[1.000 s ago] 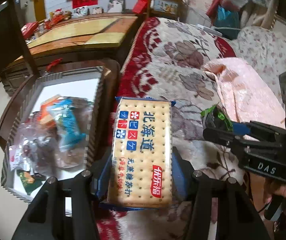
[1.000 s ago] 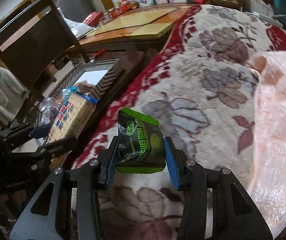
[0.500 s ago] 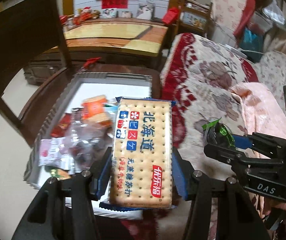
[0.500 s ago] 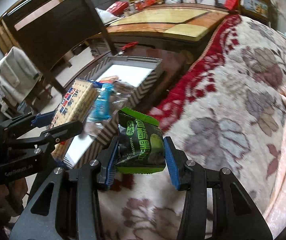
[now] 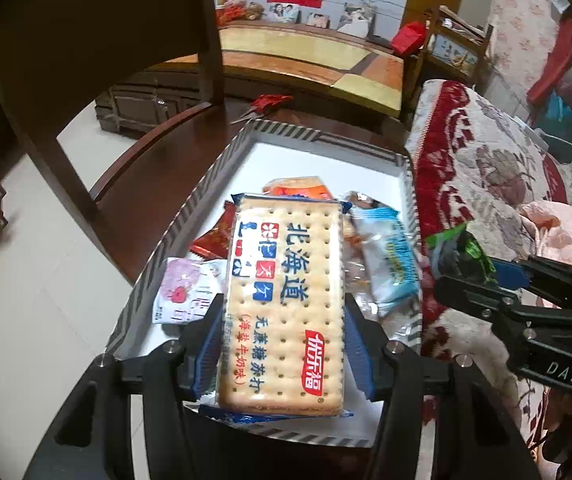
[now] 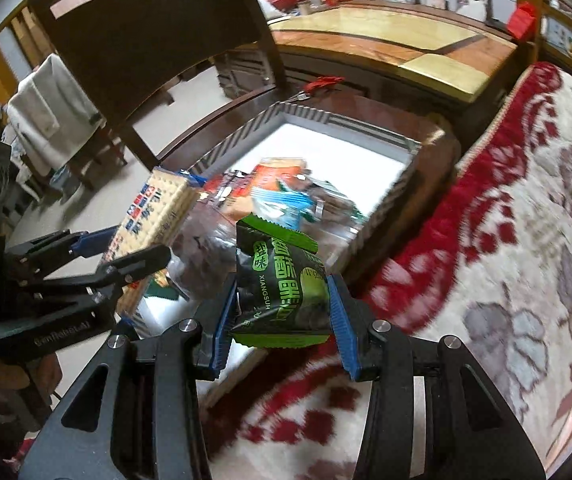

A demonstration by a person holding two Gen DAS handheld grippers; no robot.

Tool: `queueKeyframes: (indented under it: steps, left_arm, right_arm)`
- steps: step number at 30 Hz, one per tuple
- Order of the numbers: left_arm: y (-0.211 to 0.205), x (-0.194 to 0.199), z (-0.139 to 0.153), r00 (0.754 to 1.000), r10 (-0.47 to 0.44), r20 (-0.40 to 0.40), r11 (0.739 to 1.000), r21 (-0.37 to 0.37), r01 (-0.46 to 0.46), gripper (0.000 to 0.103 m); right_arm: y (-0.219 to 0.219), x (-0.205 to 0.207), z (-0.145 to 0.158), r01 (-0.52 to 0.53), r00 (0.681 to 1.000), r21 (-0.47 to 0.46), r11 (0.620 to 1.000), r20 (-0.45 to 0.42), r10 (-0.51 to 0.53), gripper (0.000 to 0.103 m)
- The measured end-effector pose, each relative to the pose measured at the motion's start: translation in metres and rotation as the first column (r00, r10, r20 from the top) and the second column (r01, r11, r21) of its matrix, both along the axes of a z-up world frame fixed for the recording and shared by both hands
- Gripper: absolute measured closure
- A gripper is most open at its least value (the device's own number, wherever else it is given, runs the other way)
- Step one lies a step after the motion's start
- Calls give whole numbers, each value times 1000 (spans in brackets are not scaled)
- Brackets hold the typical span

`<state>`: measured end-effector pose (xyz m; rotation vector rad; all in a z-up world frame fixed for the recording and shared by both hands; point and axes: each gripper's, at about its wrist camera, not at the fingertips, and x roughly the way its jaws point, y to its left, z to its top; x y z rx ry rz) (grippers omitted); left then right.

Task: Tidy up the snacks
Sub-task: 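Carry the cracker packet and green packet over the tray with both grippers, then open the left gripper over the tray while the right releases the green packet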

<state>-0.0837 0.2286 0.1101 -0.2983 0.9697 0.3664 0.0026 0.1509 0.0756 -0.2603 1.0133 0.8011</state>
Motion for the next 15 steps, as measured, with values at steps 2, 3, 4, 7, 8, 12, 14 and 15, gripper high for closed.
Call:
queueKeyframes:
  steps: [2, 3, 4, 7, 8, 12, 14, 15]
  left_arm:
    - [4, 0, -3, 1000, 8, -5, 1000, 7, -8, 46]
    - [6, 1, -4, 1000, 12, -7, 1000, 8, -12, 46]
    - [8, 2, -6, 1000, 15, -11, 1000, 10, -15, 46]
    - [15, 6, -12, 999, 21, -24, 1000, 9, -21, 46]
    - [16, 9, -14, 999, 21, -28, 1000, 6, -20, 46]
    - [16, 19, -19, 999, 14, -34, 1000, 8, -14, 46]
    - [15, 23, -20, 999, 15, -35, 1000, 12, -14, 46]
    - [15, 24, -21, 999, 16, -36, 1000, 9, -15, 46]
  right_arm:
    - [15, 1, -5, -28, 1000, -14, 1000, -2, 28, 60]
    - [21, 1, -8, -40, 999, -22, 999, -3, 40, 60]
    - [30, 1, -12, -57, 998, -37, 998, -5, 57, 60]
    - [46, 3, -24, -81, 997, -75, 994, -5, 81, 60]
    - [50, 5, -28, -81, 997, -93, 992, 6, 81, 62]
    - [58, 26, -39, -56, 998, -129, 990, 10, 57, 69]
    - [61, 35, -41, -52, 999, -131, 990, 0, 52, 69]
    - [63, 39, -42, -51, 999, -126, 991, -6, 50, 69]
